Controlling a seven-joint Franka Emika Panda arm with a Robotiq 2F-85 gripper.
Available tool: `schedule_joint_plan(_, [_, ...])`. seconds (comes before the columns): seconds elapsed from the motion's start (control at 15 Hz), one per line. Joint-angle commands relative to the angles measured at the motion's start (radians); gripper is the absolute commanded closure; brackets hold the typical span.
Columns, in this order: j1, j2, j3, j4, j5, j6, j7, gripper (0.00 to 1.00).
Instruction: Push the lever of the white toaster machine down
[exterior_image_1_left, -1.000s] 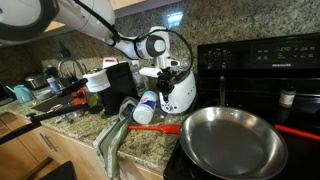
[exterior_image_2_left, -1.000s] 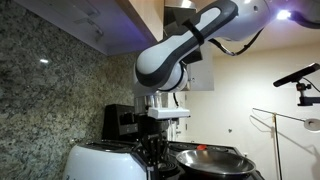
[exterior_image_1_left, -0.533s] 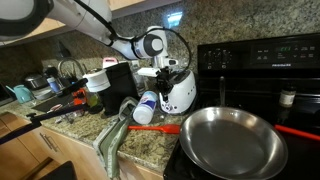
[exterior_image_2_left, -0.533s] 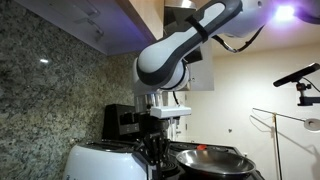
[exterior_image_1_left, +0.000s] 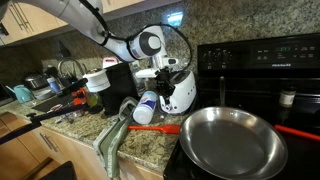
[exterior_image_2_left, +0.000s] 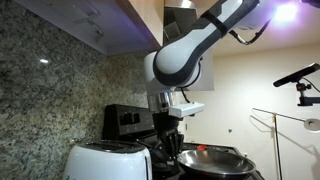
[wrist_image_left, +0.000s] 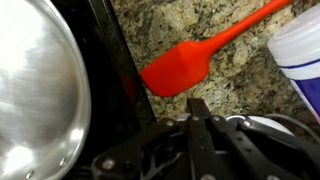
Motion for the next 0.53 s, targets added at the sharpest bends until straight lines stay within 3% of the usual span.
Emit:
schedule_joint_plan(0.0, [-0.011,-0.13,0.014,-0.202,-0.021,0.133,-0.036,1.0])
schedule_joint_plan(0.47, [-0.065,-0.35,0.04,-0.577,0.02,0.609,-0.156,1.0])
